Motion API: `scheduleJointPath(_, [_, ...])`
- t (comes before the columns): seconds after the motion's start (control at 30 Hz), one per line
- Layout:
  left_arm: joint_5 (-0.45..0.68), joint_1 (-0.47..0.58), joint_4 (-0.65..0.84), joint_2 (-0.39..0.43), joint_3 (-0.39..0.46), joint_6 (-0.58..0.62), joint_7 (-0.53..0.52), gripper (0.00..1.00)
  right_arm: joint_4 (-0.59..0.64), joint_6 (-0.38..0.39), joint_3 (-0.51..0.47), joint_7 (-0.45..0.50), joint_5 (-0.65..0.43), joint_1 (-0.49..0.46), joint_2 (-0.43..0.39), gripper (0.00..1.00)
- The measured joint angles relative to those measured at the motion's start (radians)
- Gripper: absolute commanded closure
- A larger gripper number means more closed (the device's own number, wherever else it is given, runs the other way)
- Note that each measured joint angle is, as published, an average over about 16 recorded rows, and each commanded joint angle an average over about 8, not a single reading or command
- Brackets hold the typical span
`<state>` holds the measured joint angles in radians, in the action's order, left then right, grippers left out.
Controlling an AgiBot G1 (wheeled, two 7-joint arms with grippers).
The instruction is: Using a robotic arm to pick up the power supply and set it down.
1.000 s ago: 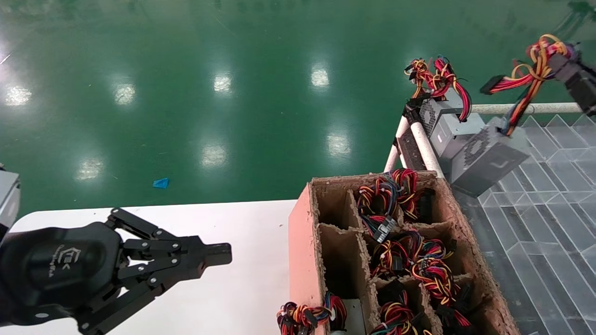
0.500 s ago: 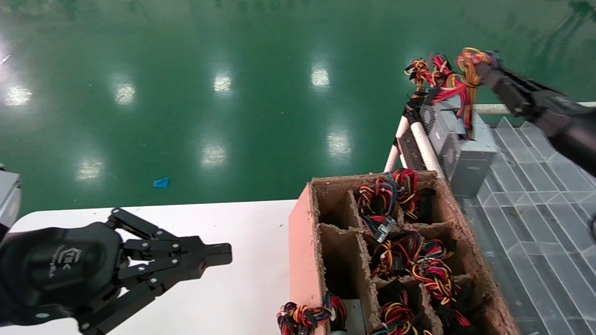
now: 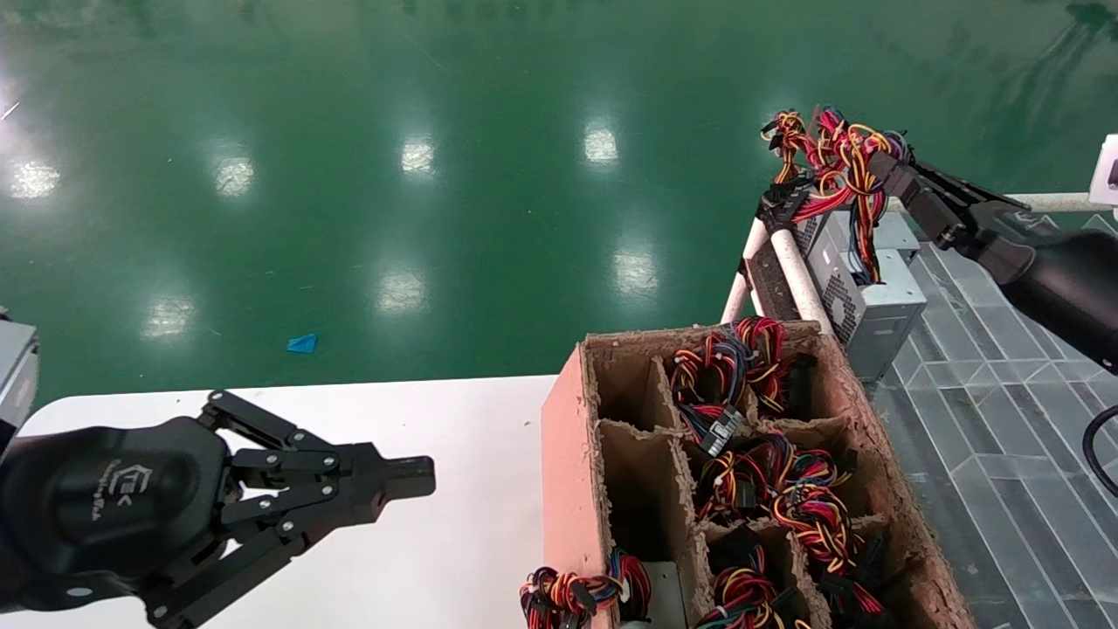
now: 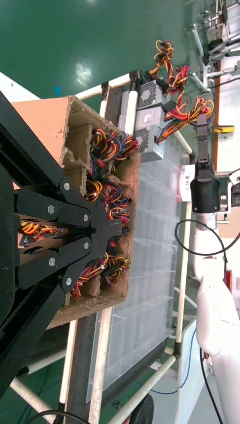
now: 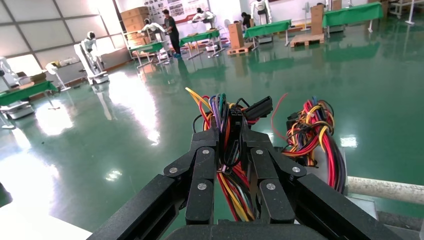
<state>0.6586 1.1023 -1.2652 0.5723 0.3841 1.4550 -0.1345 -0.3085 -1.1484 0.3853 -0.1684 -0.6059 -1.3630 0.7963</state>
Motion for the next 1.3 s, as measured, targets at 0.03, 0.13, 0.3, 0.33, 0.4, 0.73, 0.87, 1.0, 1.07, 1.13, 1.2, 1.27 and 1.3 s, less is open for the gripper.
scheduleJointPath(0.03, [0.000,0.000,0.000,0.000,0.000,0.000,0.000,1.00,0.009,-0.006,0.003,-0.004,-0.004,-0.006,0.001,0.38])
scheduleJointPath(0.13, [0.000,0.000,0.000,0.000,0.000,0.000,0.000,1.00,0.034,-0.021,0.014,-0.014,-0.022,-0.025,0.004,0.04])
scheduleJointPath(0.3, [0.000,0.000,0.000,0.000,0.000,0.000,0.000,1.00,0.066,-0.038,0.031,-0.029,-0.049,-0.060,0.006,0.00])
scheduleJointPath(0.33, [0.000,0.000,0.000,0.000,0.000,0.000,0.000,1.00,0.071,-0.041,0.033,-0.031,-0.052,-0.065,0.007,0.00])
scheduleJointPath(0.4, [0.000,0.000,0.000,0.000,0.000,0.000,0.000,1.00,0.082,-0.048,0.037,-0.037,-0.058,-0.077,0.008,0.00])
scheduleJointPath(0.73, [0.000,0.000,0.000,0.000,0.000,0.000,0.000,1.00,0.122,-0.092,0.036,-0.076,-0.060,-0.117,0.010,0.00])
scheduleJointPath(0.87, [0.000,0.000,0.000,0.000,0.000,0.000,0.000,1.00,0.132,-0.113,0.033,-0.101,-0.057,-0.127,0.008,0.00])
scheduleJointPath(1.0, [0.000,0.000,0.000,0.000,0.000,0.000,0.000,1.00,0.135,-0.132,0.030,-0.121,-0.056,-0.132,0.005,0.00])
scheduleJointPath(1.07, [0.000,0.000,0.000,0.000,0.000,0.000,0.000,1.00,0.129,-0.141,0.029,-0.126,-0.056,-0.131,0.003,0.00])
scheduleJointPath(1.13, [0.000,0.000,0.000,0.000,0.000,0.000,0.000,1.00,0.117,-0.150,0.026,-0.126,-0.056,-0.127,0.000,0.00])
scheduleJointPath(1.2, [0.000,0.000,0.000,0.000,0.000,0.000,0.000,1.00,0.101,-0.159,0.023,-0.123,-0.055,-0.121,-0.004,0.00])
scheduleJointPath(1.27, [0.000,0.000,0.000,0.000,0.000,0.000,0.000,1.00,0.079,-0.167,0.019,-0.117,-0.055,-0.112,-0.008,0.00])
scheduleJointPath(1.3, [0.000,0.000,0.000,0.000,0.000,0.000,0.000,1.00,0.066,-0.170,0.017,-0.112,-0.056,-0.107,-0.011,0.00])
